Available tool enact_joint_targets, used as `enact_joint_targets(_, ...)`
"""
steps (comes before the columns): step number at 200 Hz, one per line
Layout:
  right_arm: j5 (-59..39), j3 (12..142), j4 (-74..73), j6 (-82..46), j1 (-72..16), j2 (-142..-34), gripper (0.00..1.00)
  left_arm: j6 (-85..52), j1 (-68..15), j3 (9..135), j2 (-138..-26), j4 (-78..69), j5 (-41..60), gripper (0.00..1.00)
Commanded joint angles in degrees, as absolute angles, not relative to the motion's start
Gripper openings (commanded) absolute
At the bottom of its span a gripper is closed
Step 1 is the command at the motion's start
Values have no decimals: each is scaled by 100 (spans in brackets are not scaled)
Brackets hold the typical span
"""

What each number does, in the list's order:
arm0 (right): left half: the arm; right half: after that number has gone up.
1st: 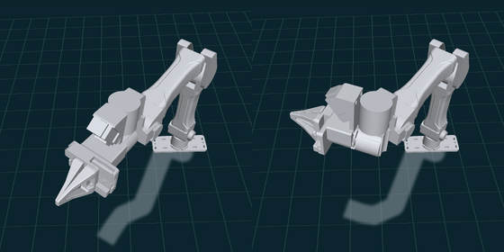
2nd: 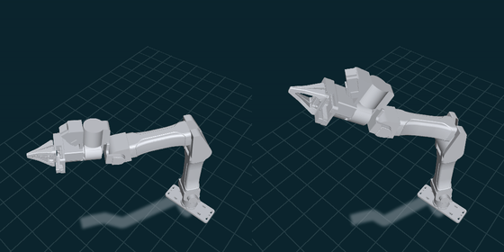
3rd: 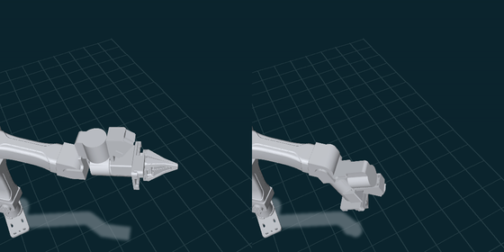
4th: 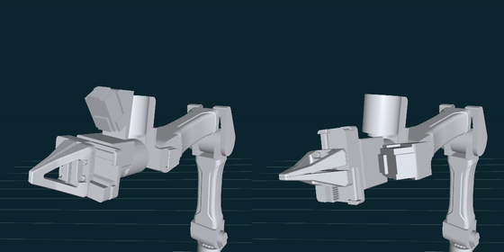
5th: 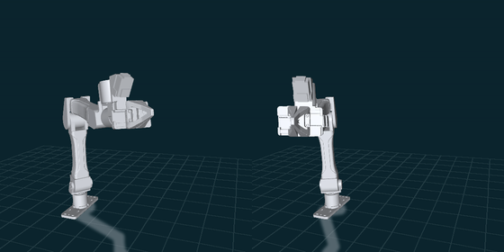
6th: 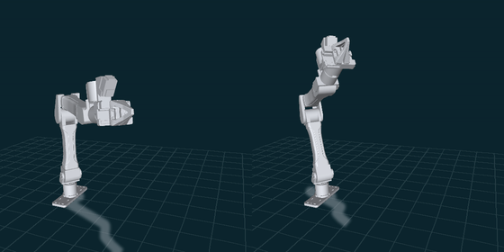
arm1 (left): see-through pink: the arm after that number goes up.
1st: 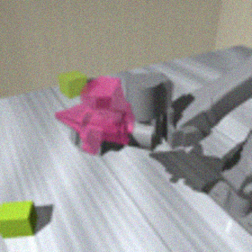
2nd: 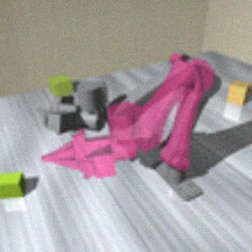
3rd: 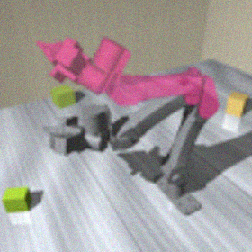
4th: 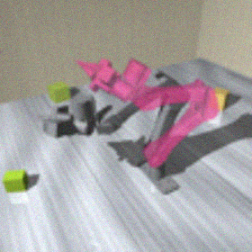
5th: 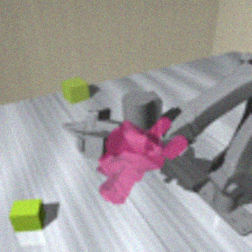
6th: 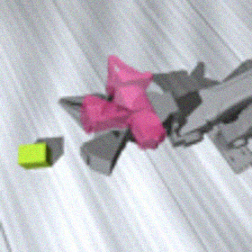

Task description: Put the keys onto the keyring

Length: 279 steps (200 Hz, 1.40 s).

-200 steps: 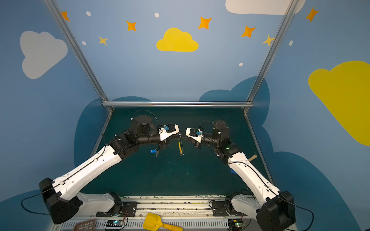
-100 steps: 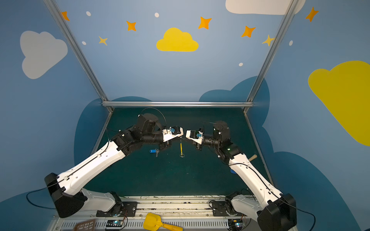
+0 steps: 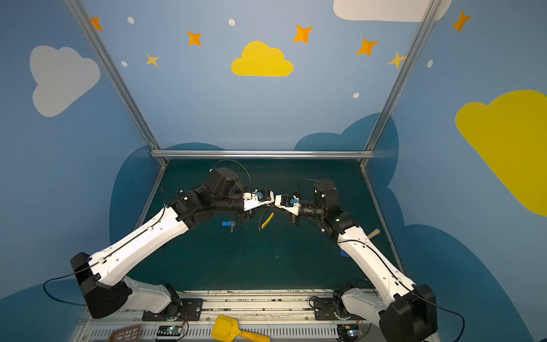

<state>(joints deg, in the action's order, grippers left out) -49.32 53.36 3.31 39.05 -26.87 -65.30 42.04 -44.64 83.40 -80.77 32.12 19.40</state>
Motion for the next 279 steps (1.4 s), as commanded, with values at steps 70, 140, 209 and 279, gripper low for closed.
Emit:
enact_joint_targets(70,-5382,5181,-410,3603,-2528,-6613,0,2489,-3540,6661,-7074,1246,2362,34)
enact_joint_targets(140,-5410,5132,-155,4245,-2459,-6681,0,774,-2508,6123,-7338,1557,1484,43)
enact_joint_targets(209,-4976,4924,170,4668,-2478,-6463,0,-711,-1826,6441,-8754,3090,918,46)
enact_joint_targets(279,-4885,4826,403,4817,-2511,-6357,0,-123,-1733,8315,-10918,4723,992,42)
